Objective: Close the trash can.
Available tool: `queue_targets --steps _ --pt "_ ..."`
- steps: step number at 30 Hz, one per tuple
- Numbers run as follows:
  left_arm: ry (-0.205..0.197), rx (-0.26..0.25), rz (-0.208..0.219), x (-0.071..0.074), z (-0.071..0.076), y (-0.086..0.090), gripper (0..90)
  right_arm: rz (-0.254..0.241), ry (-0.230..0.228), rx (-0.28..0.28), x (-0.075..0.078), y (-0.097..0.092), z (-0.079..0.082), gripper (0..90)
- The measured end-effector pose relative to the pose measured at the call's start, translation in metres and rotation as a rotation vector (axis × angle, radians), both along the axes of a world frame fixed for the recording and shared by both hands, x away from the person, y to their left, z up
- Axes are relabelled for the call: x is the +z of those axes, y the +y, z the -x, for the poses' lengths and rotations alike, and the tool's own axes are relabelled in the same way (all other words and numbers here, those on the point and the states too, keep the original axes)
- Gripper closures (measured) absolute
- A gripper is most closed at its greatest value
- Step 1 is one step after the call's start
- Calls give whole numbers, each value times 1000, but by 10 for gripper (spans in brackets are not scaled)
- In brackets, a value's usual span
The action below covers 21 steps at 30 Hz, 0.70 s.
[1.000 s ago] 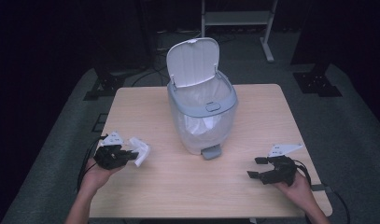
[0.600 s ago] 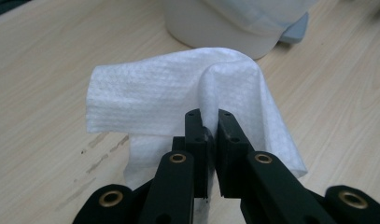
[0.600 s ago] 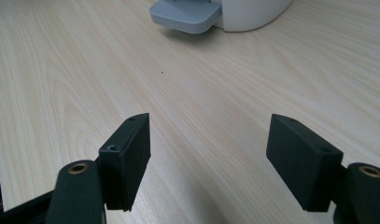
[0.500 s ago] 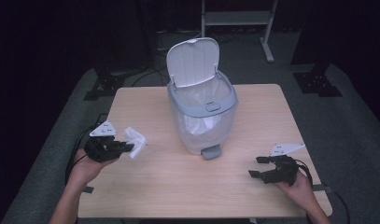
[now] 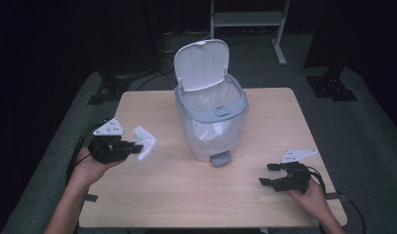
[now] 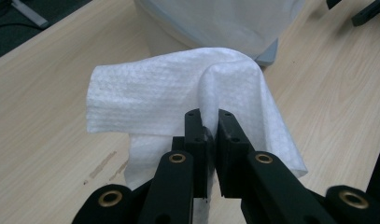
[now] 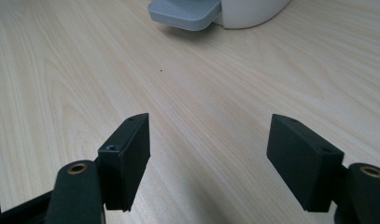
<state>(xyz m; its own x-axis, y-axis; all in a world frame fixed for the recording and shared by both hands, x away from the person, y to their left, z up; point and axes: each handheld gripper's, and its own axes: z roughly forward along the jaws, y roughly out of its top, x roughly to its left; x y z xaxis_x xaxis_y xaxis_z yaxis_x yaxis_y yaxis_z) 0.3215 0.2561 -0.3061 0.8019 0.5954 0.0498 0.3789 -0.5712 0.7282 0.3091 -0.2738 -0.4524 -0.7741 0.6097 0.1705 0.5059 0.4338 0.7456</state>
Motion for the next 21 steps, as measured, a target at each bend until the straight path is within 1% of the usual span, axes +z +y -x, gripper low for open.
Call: queue_targets --steps 15,21 --pt "-30 -46 1 38 -8 -13 841 -5 1 -9 0 -1 -2 290" --pt "-41 -54 -13 51 -12 -17 841 -14 1 -10 0 -1 -4 289"
